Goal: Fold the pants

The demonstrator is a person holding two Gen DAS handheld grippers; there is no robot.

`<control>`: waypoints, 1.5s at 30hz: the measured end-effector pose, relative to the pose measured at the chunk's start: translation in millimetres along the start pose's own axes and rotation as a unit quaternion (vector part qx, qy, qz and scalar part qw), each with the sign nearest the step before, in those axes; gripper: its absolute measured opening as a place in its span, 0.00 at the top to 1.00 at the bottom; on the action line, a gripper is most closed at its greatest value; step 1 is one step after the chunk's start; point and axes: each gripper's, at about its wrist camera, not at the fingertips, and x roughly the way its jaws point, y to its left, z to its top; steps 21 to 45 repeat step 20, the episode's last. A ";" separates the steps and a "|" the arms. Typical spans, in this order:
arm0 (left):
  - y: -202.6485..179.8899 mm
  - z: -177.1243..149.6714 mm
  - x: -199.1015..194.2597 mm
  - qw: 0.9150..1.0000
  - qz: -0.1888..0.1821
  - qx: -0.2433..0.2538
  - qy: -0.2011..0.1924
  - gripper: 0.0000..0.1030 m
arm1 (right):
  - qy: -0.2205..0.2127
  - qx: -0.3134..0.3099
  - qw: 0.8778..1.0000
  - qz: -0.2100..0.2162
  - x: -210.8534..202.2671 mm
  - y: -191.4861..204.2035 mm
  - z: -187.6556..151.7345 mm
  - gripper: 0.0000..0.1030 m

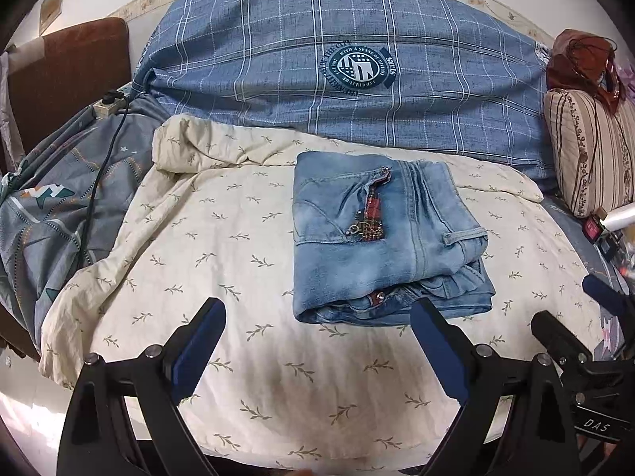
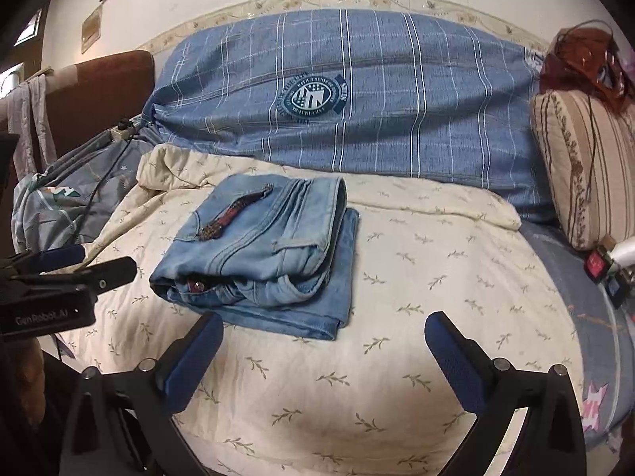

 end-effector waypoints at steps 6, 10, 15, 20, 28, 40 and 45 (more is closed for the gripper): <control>-1.7 2.0 2.5 1.000 -0.012 0.006 0.001 0.01 | -0.004 -0.007 1.000 -0.002 -2.0 2.2 4.9 0.00; -4.8 6.1 6.5 1.000 -0.016 0.013 0.004 0.01 | -0.002 -0.007 1.000 -0.003 0.4 2.7 6.4 0.00; -4.7 8.2 8.7 1.000 -0.024 0.008 0.006 0.01 | -0.002 -0.006 1.000 -0.005 2.5 2.1 9.3 0.00; -4.1 8.5 6.9 1.000 -0.021 0.005 -0.002 0.00 | -0.002 -0.005 1.000 -0.006 3.5 1.5 9.7 0.00; -4.1 8.5 6.9 1.000 -0.021 0.005 -0.002 0.00 | -0.002 -0.005 1.000 -0.006 3.5 1.5 9.7 0.00; -4.1 8.5 6.9 1.000 -0.021 0.005 -0.002 0.00 | -0.002 -0.005 1.000 -0.006 3.5 1.5 9.7 0.00; -4.1 8.5 6.9 1.000 -0.021 0.005 -0.002 0.00 | -0.002 -0.005 1.000 -0.006 3.5 1.5 9.7 0.00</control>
